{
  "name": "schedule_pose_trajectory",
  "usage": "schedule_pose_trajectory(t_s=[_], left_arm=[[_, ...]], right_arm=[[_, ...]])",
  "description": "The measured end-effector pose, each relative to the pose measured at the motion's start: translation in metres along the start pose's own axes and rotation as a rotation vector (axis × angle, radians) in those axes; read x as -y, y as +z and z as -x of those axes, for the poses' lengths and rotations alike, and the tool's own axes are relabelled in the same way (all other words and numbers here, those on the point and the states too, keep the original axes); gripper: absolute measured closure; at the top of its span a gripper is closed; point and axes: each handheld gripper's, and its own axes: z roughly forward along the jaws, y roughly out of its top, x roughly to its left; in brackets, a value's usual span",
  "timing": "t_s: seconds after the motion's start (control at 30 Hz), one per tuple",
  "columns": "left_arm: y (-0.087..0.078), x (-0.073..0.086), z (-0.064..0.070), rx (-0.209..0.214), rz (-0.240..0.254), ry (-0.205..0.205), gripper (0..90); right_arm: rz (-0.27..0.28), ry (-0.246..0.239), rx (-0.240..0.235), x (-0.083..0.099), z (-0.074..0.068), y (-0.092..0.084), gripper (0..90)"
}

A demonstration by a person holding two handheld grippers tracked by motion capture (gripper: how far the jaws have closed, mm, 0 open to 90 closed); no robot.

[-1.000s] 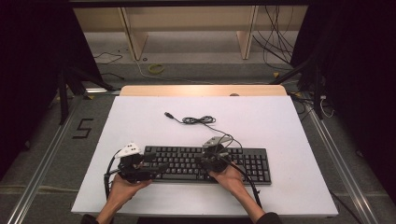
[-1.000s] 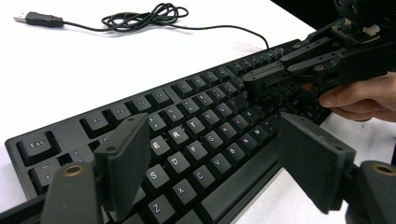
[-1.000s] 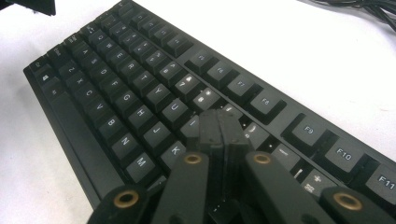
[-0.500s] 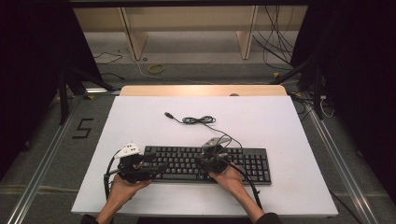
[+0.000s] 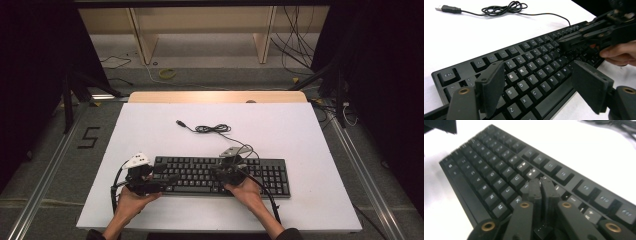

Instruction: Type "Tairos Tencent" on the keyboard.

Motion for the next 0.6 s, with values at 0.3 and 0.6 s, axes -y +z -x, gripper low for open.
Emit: schedule_pose_trajectory(t_s=[0.3, 0.6], left_arm=[[0.001, 0.001, -0.003, -0.014, -0.008, -0.005, 30.4], [0.002, 0.001, -0.006, -0.03, -0.035, -0.018, 38.7]], right_arm=[[0.048, 0.004, -0.028, -0.001, 0.0, -0.015, 74.2], [0.064, 0.01, -0.049, -0.001, -0.002, -0.022, 55.2]])
